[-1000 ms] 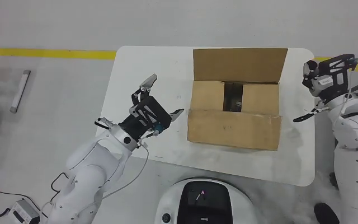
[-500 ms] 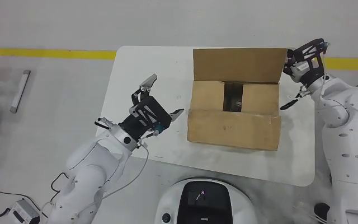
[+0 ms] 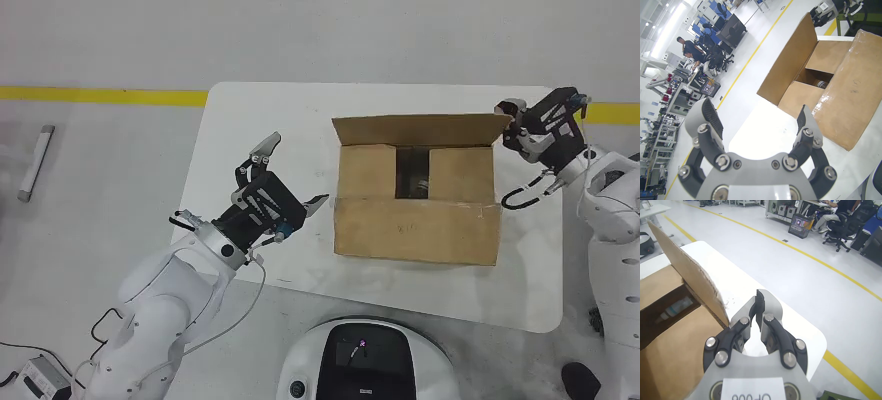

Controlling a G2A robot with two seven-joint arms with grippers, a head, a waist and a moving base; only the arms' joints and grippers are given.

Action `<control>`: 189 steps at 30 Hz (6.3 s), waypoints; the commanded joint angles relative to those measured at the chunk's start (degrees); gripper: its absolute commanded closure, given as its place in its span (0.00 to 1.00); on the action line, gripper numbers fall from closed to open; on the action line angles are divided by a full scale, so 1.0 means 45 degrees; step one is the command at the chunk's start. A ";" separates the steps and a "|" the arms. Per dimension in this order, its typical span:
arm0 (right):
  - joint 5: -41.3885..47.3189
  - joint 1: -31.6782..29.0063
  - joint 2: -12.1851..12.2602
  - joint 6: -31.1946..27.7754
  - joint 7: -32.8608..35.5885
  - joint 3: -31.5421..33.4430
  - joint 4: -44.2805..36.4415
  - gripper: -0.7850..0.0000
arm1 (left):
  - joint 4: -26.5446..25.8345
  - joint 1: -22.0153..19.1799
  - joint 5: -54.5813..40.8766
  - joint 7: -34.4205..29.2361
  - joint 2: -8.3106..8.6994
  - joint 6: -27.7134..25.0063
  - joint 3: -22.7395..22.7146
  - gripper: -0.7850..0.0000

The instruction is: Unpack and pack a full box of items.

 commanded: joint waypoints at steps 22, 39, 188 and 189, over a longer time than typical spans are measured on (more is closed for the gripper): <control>0.2093 -0.2827 0.0485 -0.1170 0.1889 0.0617 -0.2861 1.00 | 0.0000 0.0000 0.0000 0.0000 0.0000 0.0000 0.0000 0.00; 0.4495 -0.2645 0.0530 0.2064 0.4974 -0.1135 -0.4308 1.00 | 0.0000 0.0000 0.0000 0.0000 0.0000 0.0000 0.0000 0.00; 0.0376 -0.4084 0.0104 0.3955 0.2813 -0.2586 -0.4566 1.00 | 1.0475 -0.2395 0.0161 0.5648 -0.1293 0.3732 0.3549 0.00; 0.0352 -0.4071 0.0103 0.3932 0.2813 -0.2599 -0.4575 1.00 | 1.0491 -0.2435 0.0065 0.5758 -0.1326 0.3870 0.3546 0.00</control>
